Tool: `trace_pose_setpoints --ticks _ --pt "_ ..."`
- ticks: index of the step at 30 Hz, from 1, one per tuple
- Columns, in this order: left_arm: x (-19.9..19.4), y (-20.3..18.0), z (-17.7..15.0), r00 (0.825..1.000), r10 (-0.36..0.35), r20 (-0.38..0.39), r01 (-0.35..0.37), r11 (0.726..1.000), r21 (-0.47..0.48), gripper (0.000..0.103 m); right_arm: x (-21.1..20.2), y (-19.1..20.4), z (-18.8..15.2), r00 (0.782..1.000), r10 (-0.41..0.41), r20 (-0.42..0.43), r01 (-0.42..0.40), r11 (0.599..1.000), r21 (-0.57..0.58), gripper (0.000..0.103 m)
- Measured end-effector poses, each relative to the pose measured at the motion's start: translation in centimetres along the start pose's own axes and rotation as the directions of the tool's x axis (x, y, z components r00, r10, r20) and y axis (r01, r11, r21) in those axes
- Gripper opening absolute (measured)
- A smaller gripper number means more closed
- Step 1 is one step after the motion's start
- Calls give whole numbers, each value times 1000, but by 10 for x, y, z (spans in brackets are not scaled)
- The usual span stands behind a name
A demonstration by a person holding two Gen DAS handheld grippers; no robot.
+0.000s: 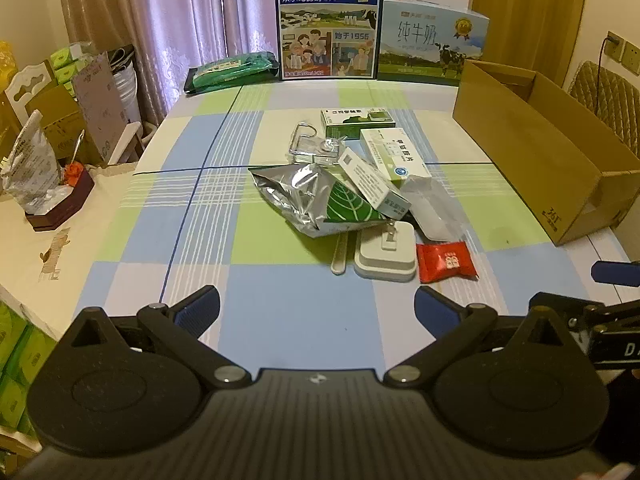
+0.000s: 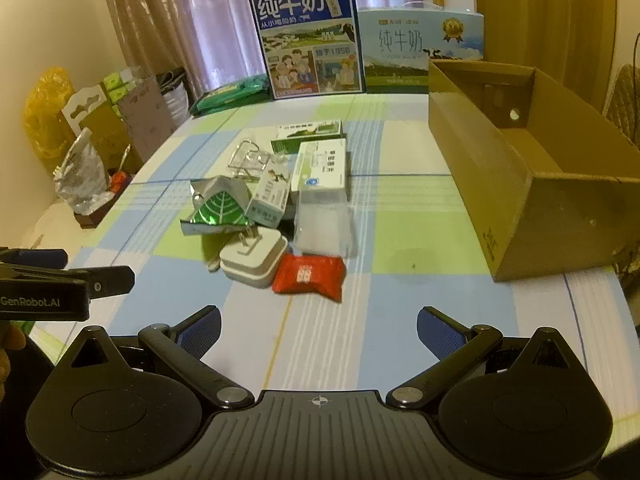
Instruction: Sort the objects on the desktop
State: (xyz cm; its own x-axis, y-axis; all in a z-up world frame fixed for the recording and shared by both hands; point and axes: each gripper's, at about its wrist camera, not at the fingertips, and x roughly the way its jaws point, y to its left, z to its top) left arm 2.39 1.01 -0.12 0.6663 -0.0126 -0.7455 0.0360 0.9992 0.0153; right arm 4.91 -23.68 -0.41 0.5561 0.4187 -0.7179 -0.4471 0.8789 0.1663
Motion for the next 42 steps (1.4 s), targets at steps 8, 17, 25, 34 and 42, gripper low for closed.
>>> trace_pose_setpoints --ticks 8,17,25,34,42 --pt "22 9 16 1000 -9 -7 9 1000 9 102 24 -5 14 1000 1 -1 -1 1000 -14 101" --pt "51 3 32 999 -27 -25 28 998 53 102 58 -10 25 1000 7 -12 -7 999 -46 87" --pt "83 -17 26 993 -91 -73 99 989 108 101 82 -28 22 999 -2 -43 0 999 -46 80" --pt "112 -38 18 977 -201 -66 210 961 180 80 96 -40 26 998 25 -52 -27 999 -33 69" --pt "138 -45 17 976 -203 -78 214 957 196 66 110 -38 41 998 53 -40 -54 998 -33 68"
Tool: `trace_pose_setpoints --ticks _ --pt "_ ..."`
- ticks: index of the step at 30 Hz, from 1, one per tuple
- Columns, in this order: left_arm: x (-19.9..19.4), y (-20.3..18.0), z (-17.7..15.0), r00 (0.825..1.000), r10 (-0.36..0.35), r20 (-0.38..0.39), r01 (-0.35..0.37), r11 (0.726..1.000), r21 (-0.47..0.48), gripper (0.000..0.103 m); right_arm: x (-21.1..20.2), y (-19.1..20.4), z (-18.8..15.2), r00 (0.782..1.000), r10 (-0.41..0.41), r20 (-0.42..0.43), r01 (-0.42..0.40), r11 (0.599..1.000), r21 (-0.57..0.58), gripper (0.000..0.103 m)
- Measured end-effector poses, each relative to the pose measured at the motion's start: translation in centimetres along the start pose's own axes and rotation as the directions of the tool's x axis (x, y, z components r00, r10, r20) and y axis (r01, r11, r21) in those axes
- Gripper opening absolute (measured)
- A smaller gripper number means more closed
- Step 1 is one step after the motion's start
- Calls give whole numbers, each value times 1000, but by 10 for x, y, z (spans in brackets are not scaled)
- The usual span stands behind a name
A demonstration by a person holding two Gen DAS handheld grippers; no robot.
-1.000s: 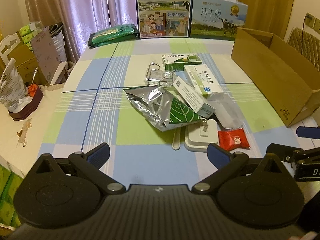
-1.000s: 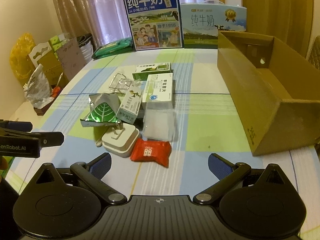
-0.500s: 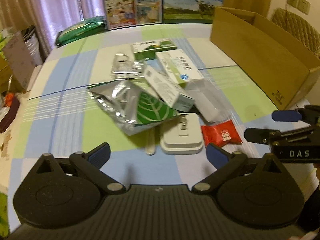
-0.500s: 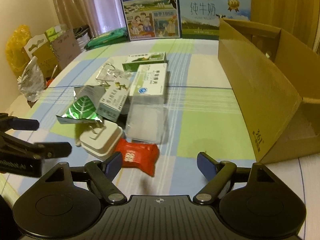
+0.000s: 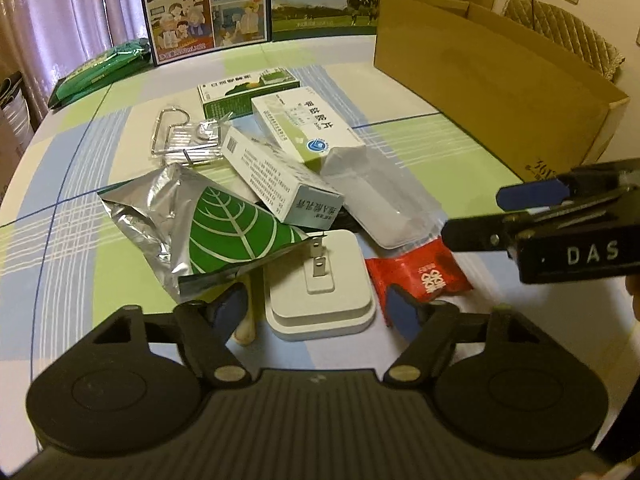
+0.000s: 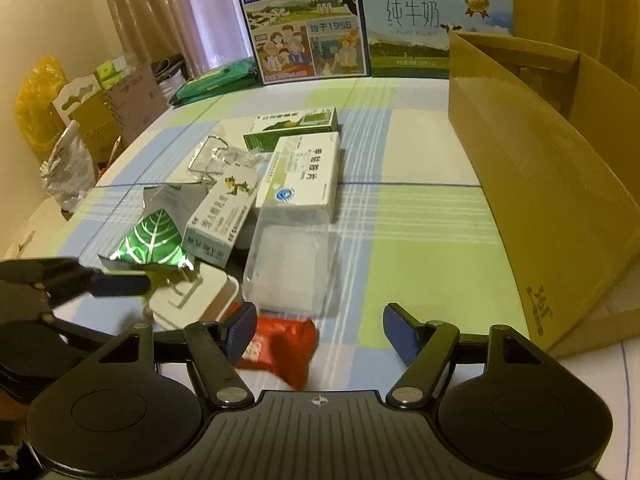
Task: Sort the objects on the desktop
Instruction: 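Grasp the white plug adapter with the left tool while the right tool grasps the clear plastic box, then carry the plug adapter and clear box into the cardboard box and open both tools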
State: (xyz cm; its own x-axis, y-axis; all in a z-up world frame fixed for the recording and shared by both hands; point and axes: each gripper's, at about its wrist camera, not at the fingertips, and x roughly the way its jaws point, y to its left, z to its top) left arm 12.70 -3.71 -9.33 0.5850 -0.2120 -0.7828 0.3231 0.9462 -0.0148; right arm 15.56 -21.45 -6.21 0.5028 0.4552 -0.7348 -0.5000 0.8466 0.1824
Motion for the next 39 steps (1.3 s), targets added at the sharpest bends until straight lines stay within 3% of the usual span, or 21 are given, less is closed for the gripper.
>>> trace_pose_setpoints --ticks 2,12,13,15,17,23,28,39 --pt "4 1 -1 1000 -12 -6 12 1000 -9 59 5 2 4 1000 7 -2 -7 1000 -2 68" --pt "3 2 -5 1000 -12 17 12 1000 -27 58 43 10 18 999 25 -37 -25 1000 2 68" --pt "3 1 -5 1000 -11 19 12 1000 -26 59 46 10 19 999 25 -40 -25 1000 3 67" --pt "4 2 -5 1000 -10 19 11 1000 -28 60 50 10 21 998 31 -46 -31 1000 -3 55" --pt "6 1 -5 1000 -9 16 9 999 -37 61 50 10 23 999 22 -42 -23 1000 -16 54" --pt "7 -1 -6 1000 8 7 -7 999 -34 60 25 2 18 998 -58 -4 58 996 -74 53" --pt "0 -5 -8 1000 14 -1 -14 999 -35 60 -4 -12 -7 990 -137 -19 135 987 -91 54" --pt "-39 -37 -35 997 23 -68 -27 997 -65 60 -55 -18 -61 985 -159 -66 159 987 -2 54"
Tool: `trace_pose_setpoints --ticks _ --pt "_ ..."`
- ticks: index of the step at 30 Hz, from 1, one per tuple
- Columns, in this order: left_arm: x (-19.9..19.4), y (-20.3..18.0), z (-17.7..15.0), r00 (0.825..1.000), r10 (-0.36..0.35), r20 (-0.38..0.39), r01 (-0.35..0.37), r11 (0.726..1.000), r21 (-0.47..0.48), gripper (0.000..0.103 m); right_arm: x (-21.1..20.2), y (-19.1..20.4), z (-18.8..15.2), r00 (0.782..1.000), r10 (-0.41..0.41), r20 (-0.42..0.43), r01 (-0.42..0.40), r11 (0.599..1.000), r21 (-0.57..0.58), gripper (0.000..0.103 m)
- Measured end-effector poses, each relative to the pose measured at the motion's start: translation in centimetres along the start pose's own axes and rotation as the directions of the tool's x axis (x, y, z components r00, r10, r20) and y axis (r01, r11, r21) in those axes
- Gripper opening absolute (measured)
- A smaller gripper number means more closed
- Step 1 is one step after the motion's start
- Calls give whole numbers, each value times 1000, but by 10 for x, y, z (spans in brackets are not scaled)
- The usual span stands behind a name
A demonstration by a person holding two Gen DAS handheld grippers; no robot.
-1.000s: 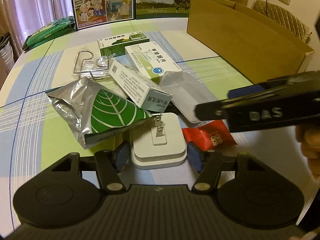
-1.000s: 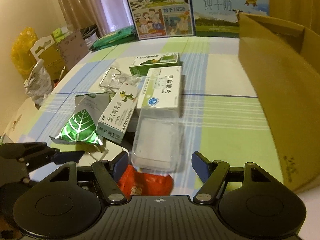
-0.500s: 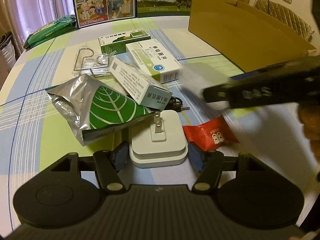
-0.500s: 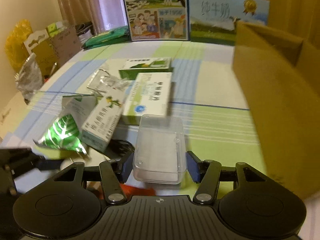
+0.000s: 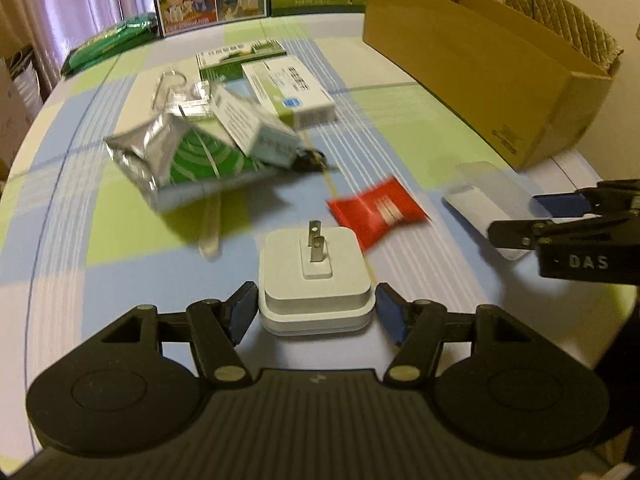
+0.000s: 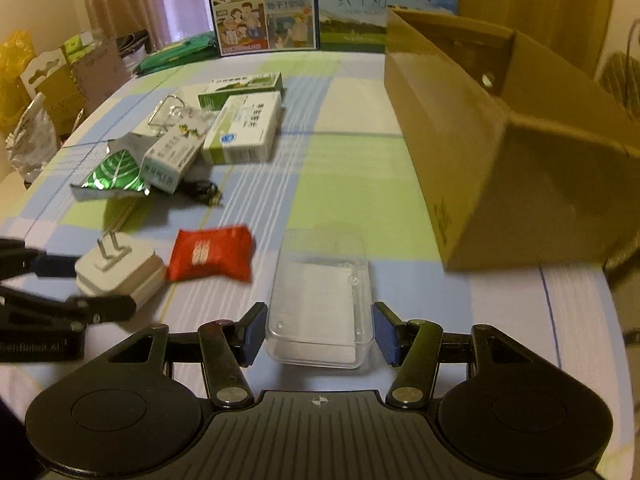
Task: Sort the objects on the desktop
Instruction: 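Carry the plug adapter and clear box into the cardboard box and open both tools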
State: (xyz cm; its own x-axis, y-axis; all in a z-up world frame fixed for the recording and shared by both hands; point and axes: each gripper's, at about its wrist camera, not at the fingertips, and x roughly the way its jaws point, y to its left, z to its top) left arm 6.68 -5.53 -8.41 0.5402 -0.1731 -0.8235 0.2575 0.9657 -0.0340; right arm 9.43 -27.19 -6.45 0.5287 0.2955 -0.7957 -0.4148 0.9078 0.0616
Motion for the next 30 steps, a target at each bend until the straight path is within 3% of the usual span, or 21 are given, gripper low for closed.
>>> trace_pose_setpoints --ticks 7,11,17,21,22,23,30 --pt "-6 -15 -17 1000 7 11 -7 1000 8 60 -7 -3 -18 1000 3 -6 -3 1000 10 55" --pt "2 -15 -14 1000 23 8 -23 1000 11 62 -4 -4 -18 1000 0 9 0 1000 -1 64" --pt "13 -15 -13 999 34 -7 -34 999 22 62 9 -3 -14 1000 5 7 -5 1000 -21 65" --pt "14 -15 -13 999 37 -6 -37 999 13 61 15 1 -13 1000 11 7 -10 999 -53 65" --pt "14 -15 -13 999 36 -5 -36 999 14 61 16 2 -13 1000 8 6 -7 998 -65 55" --pt "14 -15 -13 999 37 -5 -37 999 12 60 16 3 -13 1000 6 6 -6 997 -76 54" --pt "1 -15 -10 1000 28 15 -28 1000 11 60 -4 6 -9 998 -1 63 6 997 -75 53"
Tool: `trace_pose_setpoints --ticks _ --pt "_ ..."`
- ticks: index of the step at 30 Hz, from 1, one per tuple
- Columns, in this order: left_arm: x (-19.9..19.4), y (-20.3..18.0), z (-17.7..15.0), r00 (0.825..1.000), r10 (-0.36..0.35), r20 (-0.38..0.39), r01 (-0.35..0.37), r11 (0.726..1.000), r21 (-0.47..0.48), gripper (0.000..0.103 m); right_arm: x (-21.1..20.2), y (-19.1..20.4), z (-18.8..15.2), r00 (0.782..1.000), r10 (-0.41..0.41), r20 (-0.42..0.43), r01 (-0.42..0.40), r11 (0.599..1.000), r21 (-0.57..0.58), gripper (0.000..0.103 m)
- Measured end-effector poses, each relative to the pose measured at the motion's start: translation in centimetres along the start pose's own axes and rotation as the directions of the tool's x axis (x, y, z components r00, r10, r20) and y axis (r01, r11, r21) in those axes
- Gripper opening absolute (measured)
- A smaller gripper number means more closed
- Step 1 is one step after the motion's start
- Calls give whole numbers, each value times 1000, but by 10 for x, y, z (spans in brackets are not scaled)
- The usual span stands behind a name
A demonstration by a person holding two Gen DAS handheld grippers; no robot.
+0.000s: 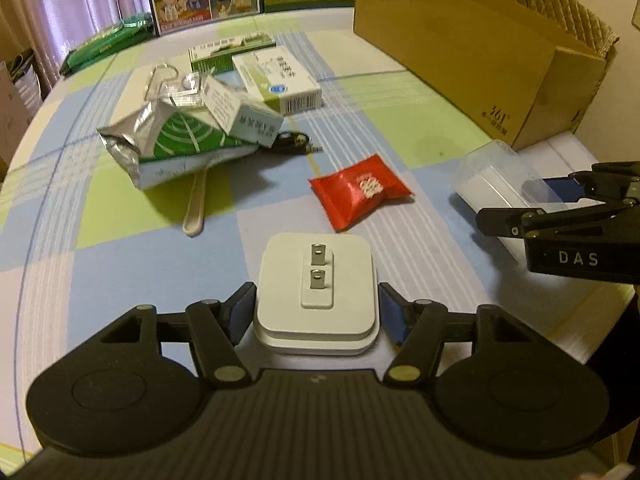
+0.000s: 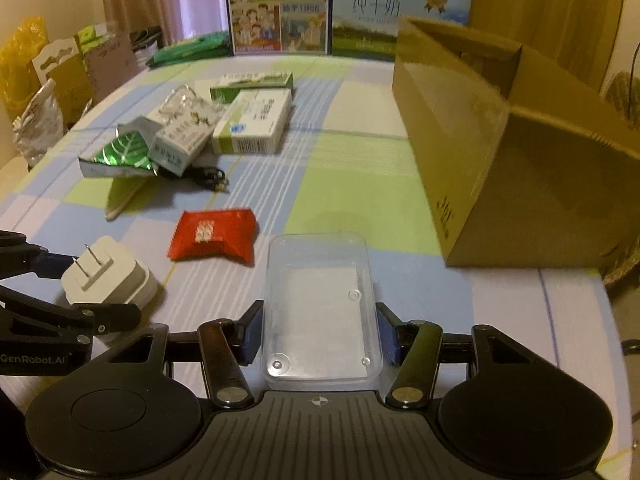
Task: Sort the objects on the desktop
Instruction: 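Carry the plug adapter and clear box into the cardboard box and open both tools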
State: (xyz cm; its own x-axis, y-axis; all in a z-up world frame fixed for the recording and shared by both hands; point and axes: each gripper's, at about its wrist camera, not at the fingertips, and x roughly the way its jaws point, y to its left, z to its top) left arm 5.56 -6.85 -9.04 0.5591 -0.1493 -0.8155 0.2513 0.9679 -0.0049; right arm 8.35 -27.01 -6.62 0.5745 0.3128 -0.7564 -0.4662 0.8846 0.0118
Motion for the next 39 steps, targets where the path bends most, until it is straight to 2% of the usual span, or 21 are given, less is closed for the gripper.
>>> trace_pose_setpoints --ticks 5,10,17,24,29,33,39 --pt "-21 -5 12 999 -6 40 6 1000 1 60 -26 -3 11 998 -8 60 7 1000 21 54" --pt "-39 -24 37 995 -32 97 29 999 32 60 -60 -20 33 988 -46 146 41 998 37 54" --pt "-51 -78 104 974 -123 190 101 987 124 60 -94 -84 80 958 -140 248 119 988 98 54" --pt "-36 -138 178 947 -206 248 161 968 192 60 -78 -171 119 950 -198 241 151 968 200 54" --pt "-10 -161 213 937 -246 249 200 960 196 60 -58 -209 130 961 -177 214 126 964 235 54" --pt "13 -170 230 938 -255 234 214 959 185 60 -46 -226 131 968 -158 193 108 963 247 54" --pt "35 -177 236 945 -247 215 206 958 198 60 -32 -235 127 973 -154 173 102 956 275 54"
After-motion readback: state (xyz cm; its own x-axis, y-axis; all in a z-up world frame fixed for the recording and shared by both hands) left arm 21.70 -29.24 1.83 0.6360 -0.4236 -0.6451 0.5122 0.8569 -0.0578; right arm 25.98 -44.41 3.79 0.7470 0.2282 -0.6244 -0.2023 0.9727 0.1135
